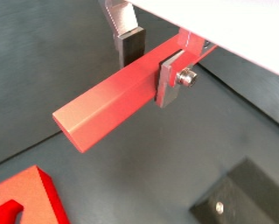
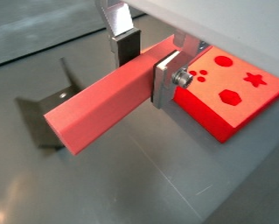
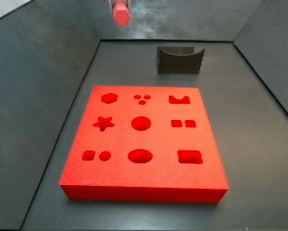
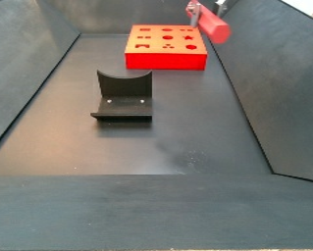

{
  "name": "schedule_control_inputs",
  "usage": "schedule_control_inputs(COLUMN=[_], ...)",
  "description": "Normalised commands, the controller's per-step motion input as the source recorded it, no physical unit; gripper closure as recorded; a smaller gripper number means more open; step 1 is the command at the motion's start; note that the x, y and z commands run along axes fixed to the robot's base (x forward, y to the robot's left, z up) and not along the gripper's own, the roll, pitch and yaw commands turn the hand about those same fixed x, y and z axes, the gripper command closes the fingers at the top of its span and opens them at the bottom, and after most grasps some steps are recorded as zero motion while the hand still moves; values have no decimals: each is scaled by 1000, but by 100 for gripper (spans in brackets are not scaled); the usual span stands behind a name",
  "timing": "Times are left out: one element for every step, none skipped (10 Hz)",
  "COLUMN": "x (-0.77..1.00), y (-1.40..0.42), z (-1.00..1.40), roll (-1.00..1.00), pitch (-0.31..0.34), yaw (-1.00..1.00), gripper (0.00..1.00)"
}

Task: Pick up the hexagon object. Move up. Place the hexagon object on the fixture. Regrasp the hexagon object. Move to above the board. Insert the hexagon object.
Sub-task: Place the hexagon object on the fixture.

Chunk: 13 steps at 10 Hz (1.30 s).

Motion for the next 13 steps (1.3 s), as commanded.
schedule_control_inputs(x=[1000,1000,1000,1000,1000,1000,1000,1000,1000,1000,1000,1000,1000], y=[-92,-87,-77,-71,-62,-52,-47,483,514,469,379,310,250], z=[-44,-42,-37,-34,-29,-24,-21,129,138,111,87,67,42], roll=[-174,-172,-171,-171,-171,-170,-169,-1000,-1000,-1000,-1000,-1000,-1000], pitch=[179,160,137,136,139,147,152,-21,-14,4,19,31,46], yaw=[-426,-321,-186,-127,-90,-68,-59,-46,-51,-53,-55,-57,-63], gripper=[100,100,100,100,100,100,100,100,100,100,100,100,100])
